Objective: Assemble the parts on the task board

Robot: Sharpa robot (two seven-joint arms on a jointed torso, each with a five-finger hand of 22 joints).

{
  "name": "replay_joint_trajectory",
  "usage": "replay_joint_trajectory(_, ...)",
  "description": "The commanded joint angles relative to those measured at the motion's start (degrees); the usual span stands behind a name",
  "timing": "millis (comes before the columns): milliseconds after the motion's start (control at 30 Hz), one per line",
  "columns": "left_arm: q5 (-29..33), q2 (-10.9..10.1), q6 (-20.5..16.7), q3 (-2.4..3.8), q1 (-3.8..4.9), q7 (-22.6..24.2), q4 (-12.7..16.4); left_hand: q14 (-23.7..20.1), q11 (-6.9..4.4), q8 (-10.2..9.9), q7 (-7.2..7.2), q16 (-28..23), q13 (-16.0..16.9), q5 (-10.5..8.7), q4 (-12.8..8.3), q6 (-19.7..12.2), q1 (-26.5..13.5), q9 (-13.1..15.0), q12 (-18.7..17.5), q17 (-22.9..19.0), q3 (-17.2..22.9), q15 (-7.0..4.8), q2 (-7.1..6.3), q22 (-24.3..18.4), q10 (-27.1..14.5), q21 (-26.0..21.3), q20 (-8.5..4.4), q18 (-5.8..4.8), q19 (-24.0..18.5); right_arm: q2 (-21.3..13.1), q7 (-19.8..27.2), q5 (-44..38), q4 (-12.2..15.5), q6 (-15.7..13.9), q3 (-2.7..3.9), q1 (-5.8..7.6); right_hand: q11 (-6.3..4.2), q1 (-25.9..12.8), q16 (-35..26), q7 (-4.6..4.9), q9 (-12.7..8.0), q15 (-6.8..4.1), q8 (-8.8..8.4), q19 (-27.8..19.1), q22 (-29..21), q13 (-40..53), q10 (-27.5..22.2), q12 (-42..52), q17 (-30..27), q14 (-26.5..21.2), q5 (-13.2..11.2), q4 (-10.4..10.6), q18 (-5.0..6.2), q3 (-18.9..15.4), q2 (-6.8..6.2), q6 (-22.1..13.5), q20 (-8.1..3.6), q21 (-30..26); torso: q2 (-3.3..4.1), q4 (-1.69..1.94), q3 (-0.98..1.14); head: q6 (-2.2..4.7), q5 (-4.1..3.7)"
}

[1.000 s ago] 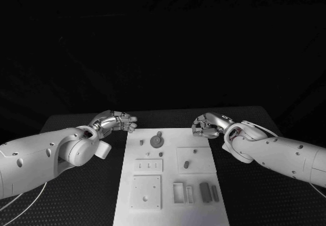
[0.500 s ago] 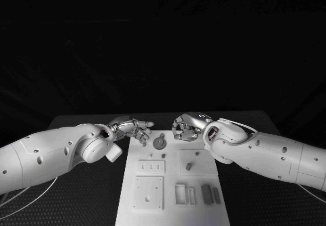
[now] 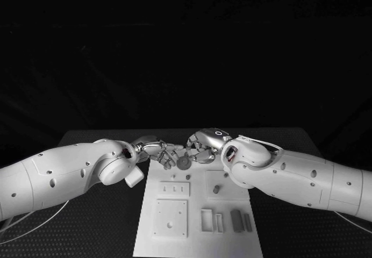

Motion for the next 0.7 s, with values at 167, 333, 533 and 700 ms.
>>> replay_joint_trajectory(167,-1.19,0.61,0.40,-0.02,0.07,-1.12,0.14,-0.23,0.15,0.09,-0.06,0.46,0.15,-0.19,-0.67,0.48,0.74,0.05,0.37,0.18,0.07,-0.46,0.81,1.21,0.18,0.52,-0.39,0.53,-0.19,0.57,-0.65,-1.78,1.32,0.42,-0.07,-0.05,-0.12,0.12,0.11,1.17,5.29,-0.32,2.70,0.27,0.48,-0.04,-0.13,-0.28,0.06,0.17,0.13,-0.06,0.98,0.54,-0.65,4.84,-0.34,-0.04,0.01,-0.01,0.09,-0.23,0.12)
replay_joint_trajectory(333,-1.19,0.77,0.07,-0.06,0.07,-1.65,0.04,-0.45,0.22,-0.13,0.02,0.50,0.22,-0.18,-1.34,0.41,1.39,0.00,0.31,0.23,-0.01,-0.40,1.11,1.18,0.01,0.64,-0.35,0.45,-0.34,0.67,-0.70,-1.78,2.35,0.27,-0.13,-0.09,-0.12,0.11,0.10,1.17,5.34,-0.32,2.69,0.34,0.45,-0.07,-0.11,-0.32,0.05,0.20,0.13,-0.05,0.98,0.72,-0.75,4.84,-0.35,-0.05,0.00,-0.04,0.10,-0.33,0.21)
replay_joint_trajectory(533,-1.29,0.88,0.68,-0.18,0.07,-2.08,0.13,-0.56,0.26,-0.24,0.04,0.53,0.27,-0.17,-1.77,0.42,1.75,-0.01,0.29,0.25,-0.07,-0.37,1.28,1.16,-0.07,0.72,-0.33,0.41,-0.43,0.83,-0.70,-1.78,2.61,0.35,-0.18,-0.11,-0.12,0.10,0.07,1.17,5.39,-0.33,2.68,0.39,0.43,-0.13,-0.14,-0.39,0.01,0.21,0.13,-0.05,0.98,0.89,-0.86,4.83,-0.37,-0.07,-0.04,0.00,0.08,-0.45,0.15)
replay_joint_trajectory(700,-1.79,0.98,1.67,-0.22,0.07,-2.65,0.39,-0.55,0.24,-0.28,0.01,0.61,0.36,-0.15,-2.32,0.58,2.17,0.01,0.33,0.29,-0.14,-0.37,1.46,1.16,-0.03,0.84,-0.33,0.40,-0.45,1.18,-0.79,-1.97,2.52,0.27,-0.20,-0.11,-0.13,0.11,0.08,1.17,5.43,-0.33,2.67,0.43,0.42,-0.11,-0.09,-0.38,0.03,0.24,0.13,-0.04,0.98,1.02,-0.91,4.82,-0.38,-0.08,-0.03,-0.03,0.06,-0.50,0.11)
